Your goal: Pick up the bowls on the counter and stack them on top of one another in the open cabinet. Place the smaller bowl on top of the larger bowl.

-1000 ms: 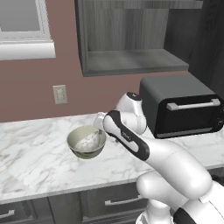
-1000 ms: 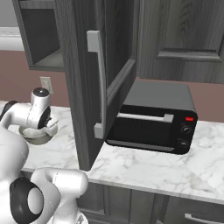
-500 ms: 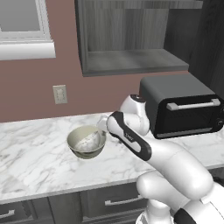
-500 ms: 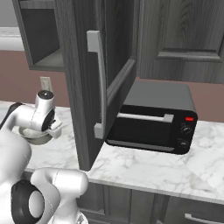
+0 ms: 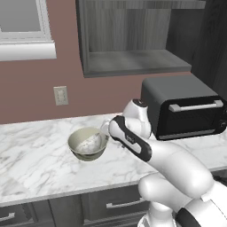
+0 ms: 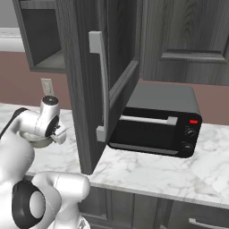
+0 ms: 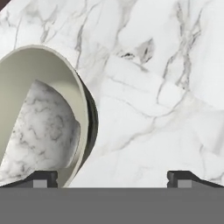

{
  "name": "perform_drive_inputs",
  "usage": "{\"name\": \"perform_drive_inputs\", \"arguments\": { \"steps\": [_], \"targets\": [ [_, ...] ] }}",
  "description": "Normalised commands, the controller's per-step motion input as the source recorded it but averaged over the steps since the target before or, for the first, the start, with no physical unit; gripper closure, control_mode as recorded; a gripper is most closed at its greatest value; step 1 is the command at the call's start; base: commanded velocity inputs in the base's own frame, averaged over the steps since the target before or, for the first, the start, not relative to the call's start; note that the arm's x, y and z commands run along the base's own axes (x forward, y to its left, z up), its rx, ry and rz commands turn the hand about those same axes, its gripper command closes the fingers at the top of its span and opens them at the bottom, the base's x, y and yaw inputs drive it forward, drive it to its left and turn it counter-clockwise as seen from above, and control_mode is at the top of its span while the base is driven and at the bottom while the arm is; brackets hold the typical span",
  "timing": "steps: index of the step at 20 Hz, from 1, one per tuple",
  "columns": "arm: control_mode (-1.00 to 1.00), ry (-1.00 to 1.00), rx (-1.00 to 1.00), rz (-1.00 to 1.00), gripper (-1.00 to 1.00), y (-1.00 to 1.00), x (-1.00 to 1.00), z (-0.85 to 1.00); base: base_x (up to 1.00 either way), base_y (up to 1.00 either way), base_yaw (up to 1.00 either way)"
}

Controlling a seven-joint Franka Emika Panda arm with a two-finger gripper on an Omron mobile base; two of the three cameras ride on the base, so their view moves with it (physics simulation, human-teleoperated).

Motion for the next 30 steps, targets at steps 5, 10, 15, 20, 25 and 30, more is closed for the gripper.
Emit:
{"name": "perform_drive_inputs", "arguments": {
  "steps": [5, 10, 15, 20, 25, 30],
  "targets": [
    [-1.0, 0.02, -0.03, 0.0, -1.0, 0.0, 0.28, -0.17, 0.0, 0.0, 0.0],
    [-1.0, 0.01, -0.02, 0.0, -1.0, 0.0, 0.21, -0.17, 0.0, 0.0, 0.0],
    [-1.0, 0.0, -0.02, 0.0, -1.0, 0.0, 0.08, -0.17, 0.0, 0.0, 0.0],
    [-1.0, 0.0, -0.02, 0.0, -1.0, 0.0, 0.01, -0.12, 0.0, 0.0, 0.0],
    [-1.0, 0.0, 0.0, 0.0, -1.0, 0.01, 0.0, -0.03, 0.0, 0.0, 0.0],
    [-1.0, 0.0, 0.0, 0.0, -1.0, 0.08, 0.0, 0.0, 0.0, 0.0, 0.0]
  ]
}}
